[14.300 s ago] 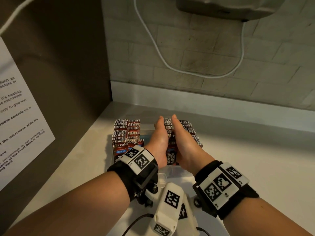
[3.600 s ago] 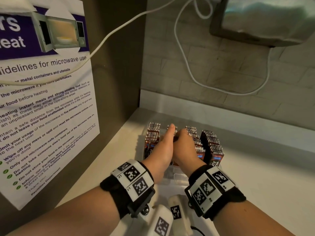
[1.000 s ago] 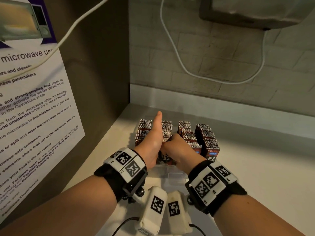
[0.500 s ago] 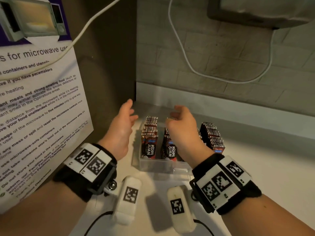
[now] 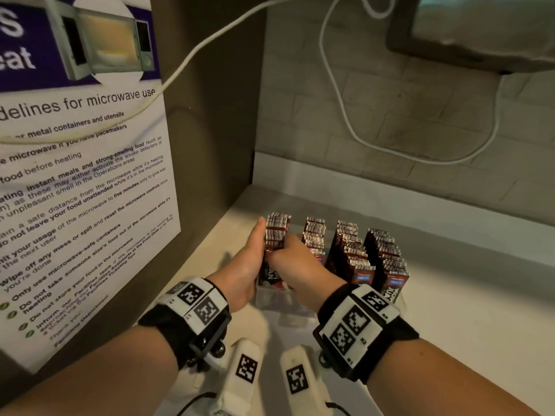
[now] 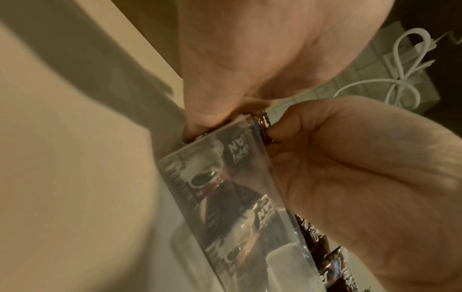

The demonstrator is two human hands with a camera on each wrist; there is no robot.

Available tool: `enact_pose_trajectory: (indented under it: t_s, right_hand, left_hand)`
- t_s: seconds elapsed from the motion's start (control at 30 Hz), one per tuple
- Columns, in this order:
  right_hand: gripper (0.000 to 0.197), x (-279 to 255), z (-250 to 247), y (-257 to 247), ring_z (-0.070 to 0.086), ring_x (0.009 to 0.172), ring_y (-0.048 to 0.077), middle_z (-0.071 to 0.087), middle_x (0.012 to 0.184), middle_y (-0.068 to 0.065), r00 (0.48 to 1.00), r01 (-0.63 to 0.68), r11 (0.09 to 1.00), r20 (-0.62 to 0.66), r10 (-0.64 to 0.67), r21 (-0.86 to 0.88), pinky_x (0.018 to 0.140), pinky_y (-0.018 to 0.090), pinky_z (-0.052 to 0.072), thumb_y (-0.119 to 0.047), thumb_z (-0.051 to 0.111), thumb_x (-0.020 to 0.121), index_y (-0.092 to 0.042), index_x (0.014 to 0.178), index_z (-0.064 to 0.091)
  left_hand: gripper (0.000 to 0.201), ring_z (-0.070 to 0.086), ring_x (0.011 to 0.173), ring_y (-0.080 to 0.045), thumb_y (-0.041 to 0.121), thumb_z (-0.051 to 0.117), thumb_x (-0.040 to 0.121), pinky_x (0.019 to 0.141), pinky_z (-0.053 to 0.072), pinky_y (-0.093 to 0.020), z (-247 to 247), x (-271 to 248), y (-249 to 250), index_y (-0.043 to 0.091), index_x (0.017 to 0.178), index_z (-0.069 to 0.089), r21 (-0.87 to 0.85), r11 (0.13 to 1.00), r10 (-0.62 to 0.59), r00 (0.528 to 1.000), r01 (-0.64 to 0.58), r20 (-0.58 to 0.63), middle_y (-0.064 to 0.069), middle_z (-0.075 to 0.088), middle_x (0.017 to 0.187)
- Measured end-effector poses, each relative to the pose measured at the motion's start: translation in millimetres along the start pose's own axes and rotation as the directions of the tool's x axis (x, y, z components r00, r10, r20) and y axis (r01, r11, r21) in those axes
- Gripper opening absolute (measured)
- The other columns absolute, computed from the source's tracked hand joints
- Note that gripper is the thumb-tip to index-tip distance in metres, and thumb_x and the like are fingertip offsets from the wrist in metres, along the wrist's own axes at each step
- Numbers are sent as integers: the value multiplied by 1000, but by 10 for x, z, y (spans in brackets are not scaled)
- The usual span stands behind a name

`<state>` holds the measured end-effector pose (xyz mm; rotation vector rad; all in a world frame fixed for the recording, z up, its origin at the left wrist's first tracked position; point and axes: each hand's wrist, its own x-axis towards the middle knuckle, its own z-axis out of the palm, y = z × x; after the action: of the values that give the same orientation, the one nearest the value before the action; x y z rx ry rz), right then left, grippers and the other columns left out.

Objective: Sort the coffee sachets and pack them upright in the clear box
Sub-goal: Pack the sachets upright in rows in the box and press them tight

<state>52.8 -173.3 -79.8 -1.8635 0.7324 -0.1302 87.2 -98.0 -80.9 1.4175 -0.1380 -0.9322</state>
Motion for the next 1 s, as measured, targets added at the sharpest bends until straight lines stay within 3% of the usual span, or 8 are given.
enact_pose_trajectory:
  t_s: [0.3, 0.4, 0.47, 0.57, 0.7, 0.77, 0.87, 1.0]
  right_hand:
    - [20, 39, 14, 19, 68, 88, 26, 68, 95, 11, 1000, -9, 999, 30, 8, 46, 83, 46, 57, -16, 52, 83, -15, 103, 55]
    - [37, -75, -26, -62, 67, 87, 28, 67, 96, 13, 998, -39, 998, 49, 36, 53, 81, 47, 57, -17, 55, 75, -10, 111, 54]
    - [38, -194, -110, -135, 66, 88, 26, 64, 96, 12, 999, -20, 999, 46, 18, 48, 80, 44, 57, -11, 56, 75, -4, 112, 49]
    - [35, -347, -385, -236, 56, 84, 16, 56, 93, 3, 995, 82, 996, -51, -84, -32, 69, 30, 50, 0, 53, 85, -6, 119, 48]
    - [31, -483, -895, -365, 56, 72, 15, 61, 84, 1, 945, 215, 973, -233, -228, -78, 68, 27, 47, 6, 51, 85, -10, 109, 64]
    - [23, -508, -1115, -343, 58, 72, 20, 65, 80, 4, 914, 225, 944, -284, -291, -243, 72, 31, 48, 3, 55, 83, -13, 89, 70]
    - [23, -518, -1292, -249, 65, 88, 28, 70, 86, 7, 923, 164, 796, -194, -332, -583, 81, 35, 53, 3, 58, 78, -8, 91, 73]
    - [25, -487, -1293, 12, 64, 95, 29, 72, 96, 7, 962, 122, 545, -36, -270, -829, 78, 35, 53, -2, 64, 73, -14, 93, 73]
  left_hand:
    - [68, 68, 102, -29, 76, 28, 88, 96, 52, -50, 18, 75, -30, 26, 119, 63, 18, 1000, -21, 1000, 22, -22, -14, 72, 109]
    - [58, 68, 96, -25, 71, 27, 92, 90, 55, -43, 24, 59, -4, 27, 108, 63, 19, 1000, 0, 998, 1, -65, -10, 71, 102]
    - [52, 61, 97, -16, 65, 27, 95, 86, 47, -28, 19, -19, 49, 29, 125, 52, 22, 999, 45, 994, -43, -104, -1, 64, 105]
    - [64, 41, 131, -16, 60, 29, 97, 90, 25, -26, -5, -109, 179, 22, 148, 35, 35, 983, 185, 966, -182, -182, -1, 45, 145]
    - [22, 56, 109, -10, 31, 49, 98, 85, 41, -21, 64, -210, 345, 23, 117, 57, 77, 892, 450, 859, -446, -243, 4, 60, 119]
    - [13, 61, 94, -9, 12, 52, 95, 81, 48, -20, 198, -258, 345, 22, 98, 61, 116, 858, 512, 845, -500, -150, 1, 64, 102]
    - [23, 60, 78, -11, -2, 52, 92, 69, 49, -18, 438, -242, 212, 18, 86, 62, 233, 855, 464, 884, -464, 58, -1, 65, 86]
    - [18, 62, 78, -11, 0, 63, 87, 72, 52, -20, 667, -101, -40, 15, 96, 67, 522, 719, 405, 887, -459, 222, 7, 63, 80]
